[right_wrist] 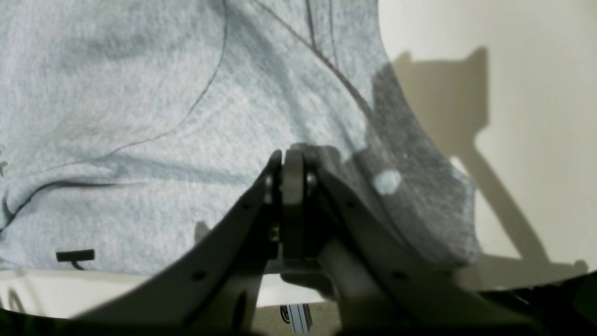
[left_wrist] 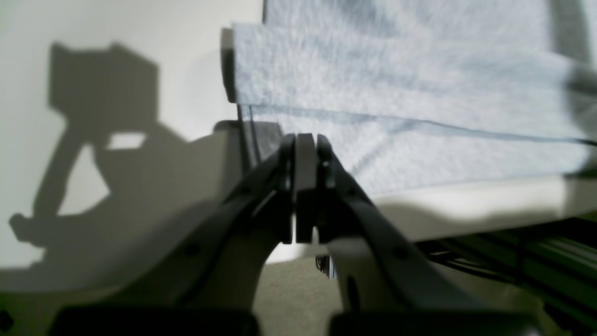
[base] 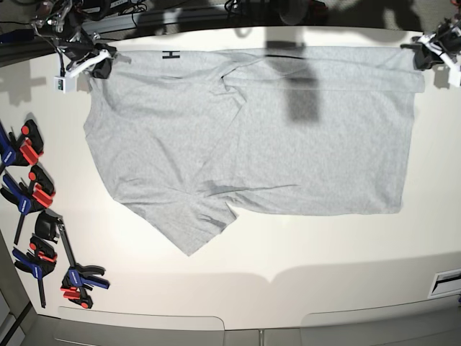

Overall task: Fold the T-shirt properly
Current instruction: 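Pull the shoulder edge taut with both grippers to flatten the shirt, then move both grippers down the shirt sides to grasp the side edges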

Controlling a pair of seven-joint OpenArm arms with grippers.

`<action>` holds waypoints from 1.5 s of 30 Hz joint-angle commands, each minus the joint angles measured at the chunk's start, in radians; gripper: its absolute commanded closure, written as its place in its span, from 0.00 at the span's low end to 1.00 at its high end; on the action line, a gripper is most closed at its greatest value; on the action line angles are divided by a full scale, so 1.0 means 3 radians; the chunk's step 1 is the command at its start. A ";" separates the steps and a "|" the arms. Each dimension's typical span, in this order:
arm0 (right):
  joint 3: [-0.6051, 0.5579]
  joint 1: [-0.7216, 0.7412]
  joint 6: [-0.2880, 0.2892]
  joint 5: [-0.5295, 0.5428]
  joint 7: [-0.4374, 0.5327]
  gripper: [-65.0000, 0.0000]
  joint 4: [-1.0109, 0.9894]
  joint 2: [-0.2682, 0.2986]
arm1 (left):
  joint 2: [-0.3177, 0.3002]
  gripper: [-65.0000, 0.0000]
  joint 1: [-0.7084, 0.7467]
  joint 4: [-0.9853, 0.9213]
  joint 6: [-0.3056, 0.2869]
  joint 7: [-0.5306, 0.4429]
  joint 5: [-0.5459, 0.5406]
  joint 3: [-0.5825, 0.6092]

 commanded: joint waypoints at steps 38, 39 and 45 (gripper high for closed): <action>0.0020 0.0019 0.0228 0.0680 -0.0107 1.00 0.0379 0.0066 | -0.0057 1.00 0.0309 0.0164 0.0397 -0.0187 0.0683 0.0062; 0.0020 0.0041 0.0228 0.0679 -0.0078 1.00 0.0455 0.0066 | -0.0057 1.00 0.0309 0.0228 0.0397 -0.0187 0.0631 0.0000; 0.0020 0.0406 0.0228 0.0567 -0.0057 1.00 0.0764 0.0065 | -0.0056 1.00 0.0308 0.0523 0.0393 -0.0215 0.0337 -0.0284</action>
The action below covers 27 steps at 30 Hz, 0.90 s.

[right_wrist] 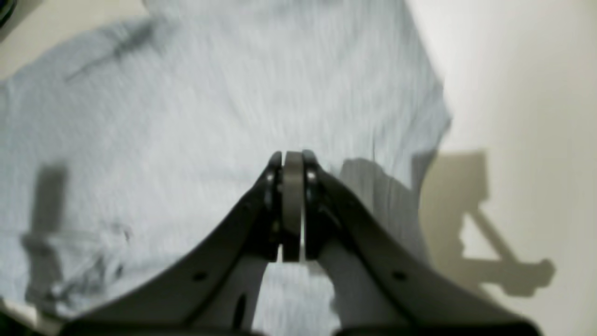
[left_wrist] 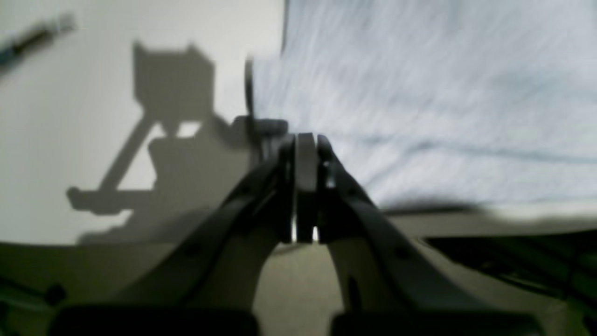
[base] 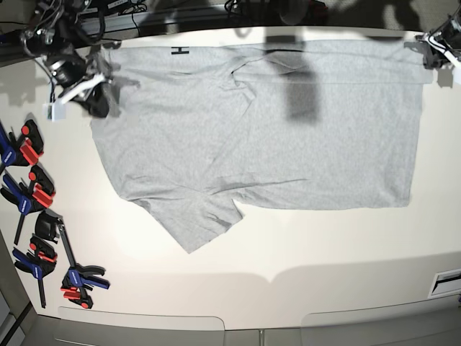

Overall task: Fold the T-shirt properly
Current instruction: 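Move both grippers down the shirt sides to grasp the side edges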

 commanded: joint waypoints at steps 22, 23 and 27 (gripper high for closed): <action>-0.0726 0.2461 0.0085 -0.0950 0.0671 0.47 -0.2827 0.0837 | -0.0055 0.70 -0.0043 0.0164 -0.0011 -0.0317 0.0009 -0.0067; -0.0834 0.2581 0.0140 -0.0950 0.0715 0.47 -0.3080 0.0870 | -0.0055 0.70 -0.0043 0.0164 -0.0011 -0.0317 0.0009 -0.0067; -0.1274 0.2964 0.0245 -0.0950 0.0881 0.47 -0.3871 0.0891 | -0.0055 0.70 -0.0043 0.0164 -0.0011 -0.0317 0.0009 -0.0067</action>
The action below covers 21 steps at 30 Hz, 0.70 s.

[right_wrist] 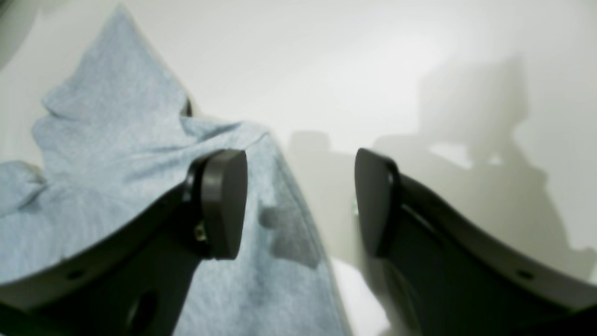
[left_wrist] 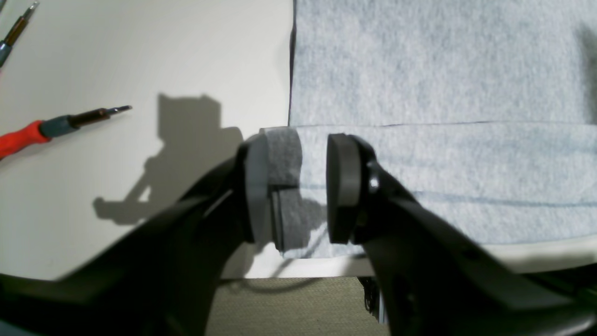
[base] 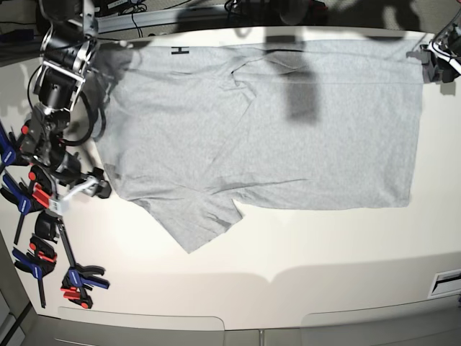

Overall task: Fold the T-shirt properly
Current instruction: 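Move both grippers down the shirt sides to grasp the side edges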

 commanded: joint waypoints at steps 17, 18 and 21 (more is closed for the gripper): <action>-0.0641 0.0270 0.0034 0.0017 0.0205 0.56 -0.0308 -0.0264 | -0.0055 0.70 -0.0089 0.0048 -0.0010 -0.0051 -0.0027 -0.0034; -0.0641 0.0270 0.0034 0.0015 0.0206 0.63 -0.0308 -0.0280 | -0.0056 0.70 -0.0128 0.0048 -0.0010 -0.0052 -0.0027 -0.0034; -0.0635 0.0271 0.0033 0.0015 0.0210 0.94 -0.0308 -0.0308 | -0.0056 0.70 -0.0303 0.0039 -0.0010 -0.0053 -0.0028 -0.0034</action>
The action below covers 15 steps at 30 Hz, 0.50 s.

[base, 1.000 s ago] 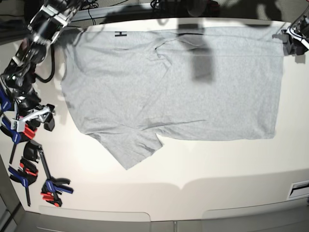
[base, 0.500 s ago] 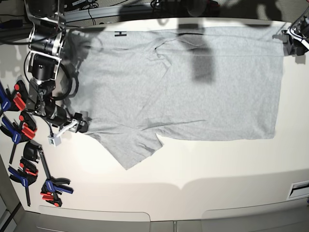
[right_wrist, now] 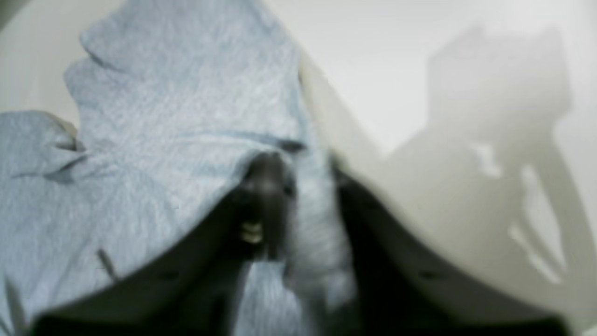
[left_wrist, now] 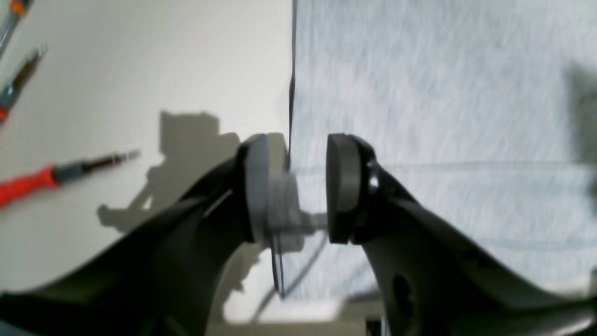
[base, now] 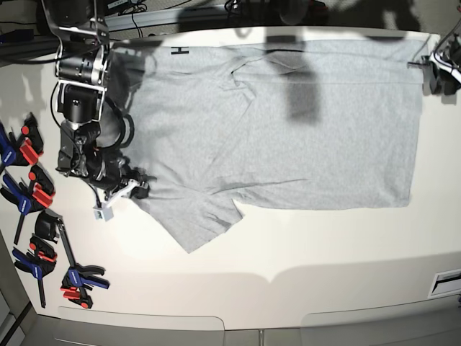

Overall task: Fold the T-shirt properly
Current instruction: 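Move both grippers down the shirt sides to grasp the side edges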

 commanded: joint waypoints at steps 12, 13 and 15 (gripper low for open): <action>-0.0001 0.0075 0.0022 0.0000 0.0100 1.00 0.0032 0.0029 | -0.0378 0.68 -0.1708 -0.1701 -0.0011 -0.0238 -0.0155 0.0202; -0.0001 0.0075 0.0022 -0.0004 0.0100 1.00 0.0032 0.0029 | -0.0426 0.65 -0.1893 -0.1939 -0.0010 -0.0273 -0.0155 0.0298; -0.0001 0.0075 0.0022 -0.0004 0.0100 1.00 0.0032 0.0031 | -0.0518 0.55 -0.2248 -0.2392 -0.0011 -0.0303 -0.0156 0.0538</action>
